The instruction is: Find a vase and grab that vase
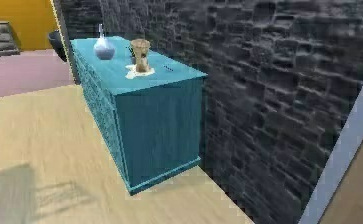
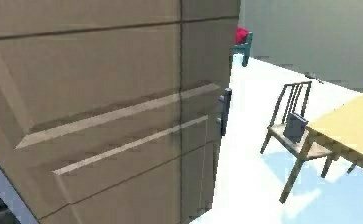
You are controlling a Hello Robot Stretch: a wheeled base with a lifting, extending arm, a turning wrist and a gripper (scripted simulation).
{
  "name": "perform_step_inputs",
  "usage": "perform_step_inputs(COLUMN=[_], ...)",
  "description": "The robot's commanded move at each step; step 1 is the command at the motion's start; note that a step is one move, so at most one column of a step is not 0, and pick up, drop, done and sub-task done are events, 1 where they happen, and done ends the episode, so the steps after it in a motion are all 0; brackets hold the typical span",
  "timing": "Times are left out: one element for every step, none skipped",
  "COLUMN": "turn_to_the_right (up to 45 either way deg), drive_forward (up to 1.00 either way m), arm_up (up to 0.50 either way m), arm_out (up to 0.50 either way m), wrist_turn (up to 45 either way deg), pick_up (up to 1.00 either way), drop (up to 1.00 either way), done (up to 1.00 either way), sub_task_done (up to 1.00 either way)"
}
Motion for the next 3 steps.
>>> perform_step_inputs(turn_to_the_right=[0.0, -45.0, -45.0], drive_forward=[0.7, 0.0, 0.0], arm_up=[0.0, 0.0, 0.0], arm_out=[0.0, 0.0, 0.0], wrist_turn=[0.0, 0.0, 0.0], pick_up=[0.0, 0.0, 0.0], drop=[0.0, 0.0, 0.0], done=[0.0, 0.0, 0.0], sub_task_done=[0.0, 0.0, 0.0])
